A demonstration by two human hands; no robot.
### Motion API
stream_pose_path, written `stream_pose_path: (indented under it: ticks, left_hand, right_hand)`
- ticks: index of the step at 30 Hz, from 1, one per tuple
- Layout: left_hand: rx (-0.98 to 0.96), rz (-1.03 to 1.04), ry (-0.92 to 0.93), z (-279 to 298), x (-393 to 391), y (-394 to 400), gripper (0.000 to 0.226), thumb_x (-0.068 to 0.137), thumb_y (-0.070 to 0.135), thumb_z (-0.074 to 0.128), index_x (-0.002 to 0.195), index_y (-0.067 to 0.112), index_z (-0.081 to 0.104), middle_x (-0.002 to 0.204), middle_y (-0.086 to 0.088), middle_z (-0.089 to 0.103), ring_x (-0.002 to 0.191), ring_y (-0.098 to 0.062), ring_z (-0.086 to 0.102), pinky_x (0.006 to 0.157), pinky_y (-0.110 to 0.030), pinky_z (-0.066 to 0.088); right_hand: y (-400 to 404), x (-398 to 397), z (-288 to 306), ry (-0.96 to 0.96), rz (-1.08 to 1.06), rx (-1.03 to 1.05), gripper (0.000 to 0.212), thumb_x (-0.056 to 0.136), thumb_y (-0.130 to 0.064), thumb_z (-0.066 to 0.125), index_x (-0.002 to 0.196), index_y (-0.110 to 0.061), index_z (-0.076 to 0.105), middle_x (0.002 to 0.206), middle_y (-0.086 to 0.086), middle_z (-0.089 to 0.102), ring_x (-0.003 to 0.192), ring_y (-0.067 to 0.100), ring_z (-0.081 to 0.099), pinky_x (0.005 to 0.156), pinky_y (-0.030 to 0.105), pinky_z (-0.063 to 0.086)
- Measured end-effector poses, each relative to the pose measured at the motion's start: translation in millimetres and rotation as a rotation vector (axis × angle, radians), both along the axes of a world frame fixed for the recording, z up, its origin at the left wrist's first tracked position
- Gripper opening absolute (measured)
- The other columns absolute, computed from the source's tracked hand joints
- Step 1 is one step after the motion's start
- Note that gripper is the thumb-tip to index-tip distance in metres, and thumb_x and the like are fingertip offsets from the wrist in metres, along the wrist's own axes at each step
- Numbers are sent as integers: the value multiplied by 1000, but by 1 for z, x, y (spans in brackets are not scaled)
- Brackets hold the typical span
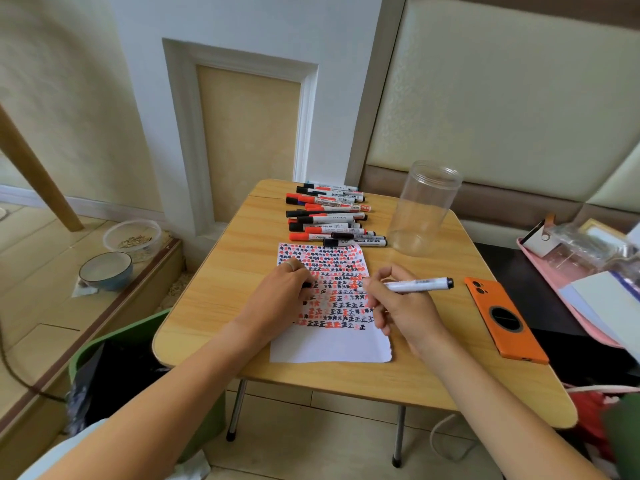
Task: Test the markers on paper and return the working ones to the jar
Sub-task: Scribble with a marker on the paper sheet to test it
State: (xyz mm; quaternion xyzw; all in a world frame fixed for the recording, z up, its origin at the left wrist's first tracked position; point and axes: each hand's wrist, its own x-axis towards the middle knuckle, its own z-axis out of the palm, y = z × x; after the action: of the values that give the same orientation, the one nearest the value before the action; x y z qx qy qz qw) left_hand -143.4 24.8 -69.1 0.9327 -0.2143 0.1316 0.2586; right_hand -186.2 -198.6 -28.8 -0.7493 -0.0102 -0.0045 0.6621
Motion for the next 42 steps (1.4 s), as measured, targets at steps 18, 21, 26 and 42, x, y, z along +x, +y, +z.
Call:
stream_pose_path:
  ticks: [18,21,26,42]
  left_hand:
    - [-314,-232,-5,9,-5,-14,17,90,14,75,107,19,73,97,7,59,87,-9,60,78,-33,52]
    - [-361,-238,-12,8,-5,-14,17,92,17,74,109,19,72,98,9,58,87,-7,60,78,-29,53]
    - [-367,-203,-4,10,-5,-8,15,95,26,71,109,19,71,101,9,59,89,-6,61,77,-21,53]
    - [-777,-396,473,14,-5,-6,24,90,14,76,96,-4,62,85,-25,70,76,-37,69,75,-53,60]
  right_hand:
    - [18,8,-7,58,112,111,12,100,-17,64,94,-9,59,83,13,72,55,23,61,50,31,45]
    - [16,9,-8,55,147,112,13,98,-23,66,92,-13,60,79,10,67,53,19,57,48,27,42]
    - [5,11,0,139,102,262,41,91,-49,66,108,-12,69,77,7,63,55,15,53,50,21,40]
    - [1,0,-15,-287,172,-432,11,94,-19,74,102,-26,70,84,-3,70,70,18,70,64,39,59]
